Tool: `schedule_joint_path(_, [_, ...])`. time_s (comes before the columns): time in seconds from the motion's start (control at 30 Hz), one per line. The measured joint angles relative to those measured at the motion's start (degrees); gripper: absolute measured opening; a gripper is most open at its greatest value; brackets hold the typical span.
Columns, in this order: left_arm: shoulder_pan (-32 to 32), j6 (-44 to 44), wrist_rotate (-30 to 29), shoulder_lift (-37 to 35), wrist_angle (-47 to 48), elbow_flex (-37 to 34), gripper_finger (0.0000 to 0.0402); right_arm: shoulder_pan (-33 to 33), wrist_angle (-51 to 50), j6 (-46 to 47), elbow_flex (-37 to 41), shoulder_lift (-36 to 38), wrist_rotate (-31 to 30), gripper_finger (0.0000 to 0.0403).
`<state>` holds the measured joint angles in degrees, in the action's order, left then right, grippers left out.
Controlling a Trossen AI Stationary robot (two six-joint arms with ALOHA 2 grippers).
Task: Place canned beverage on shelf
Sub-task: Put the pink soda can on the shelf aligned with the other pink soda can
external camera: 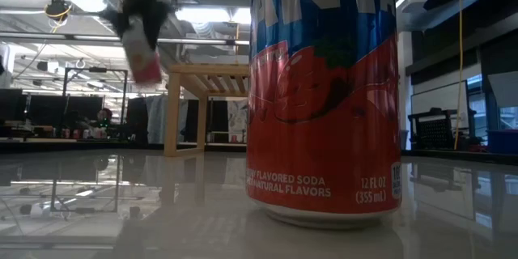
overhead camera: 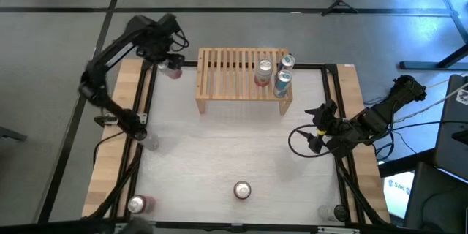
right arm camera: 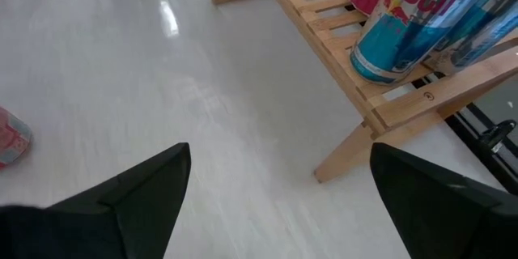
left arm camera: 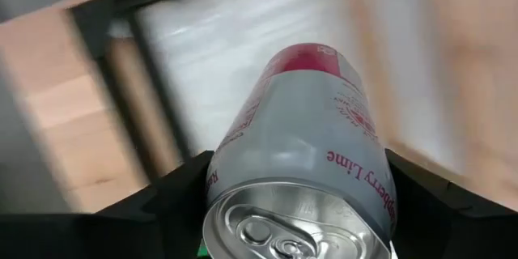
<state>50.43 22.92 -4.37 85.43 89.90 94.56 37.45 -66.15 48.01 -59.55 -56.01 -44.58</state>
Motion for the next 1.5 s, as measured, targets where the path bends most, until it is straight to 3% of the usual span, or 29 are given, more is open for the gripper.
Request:
schedule_joint_path(0.23, [-12.3,12.1,2.5,-10.2,0.2,3.5,0.0276,0.0,0.0,-1.5,0.0,0.0,0.0,0.0369])
schedule_joint_path(0.37, [-20.7,18.2,2.3,-12.5,0.3,7.0,0.0276,0.0,0.0,-3.1,0.0,0.0,0.2,0.0369])
schedule_joint_path(0.6, [-39.5,28.1,-1.7,-11.4,-8.3,10.4,0.0276,0.0,0.0,-3.4,0.0,0.0,1.7,0.0369])
schedule_joint_path(0.9, [-58.4,35.8,-9.6,-0.8,-15.8,10.3,0.0276,0.0,1.9,-10.0,0.0,0.0,7.0,0.0369])
schedule_joint_path(1.27, [-62.4,35.2,-9.4,14.3,-30.5,10.5,0.0277,0.0,8.2,-12.8,1.6,0.1,8.4,0.0369])
schedule_joint_path(1.5, [-62.0,32.4,-10.1,21.0,-31.0,13.3,0.0277,0.0,19.6,-14.2,9.8,0.0,16.2,0.0369])
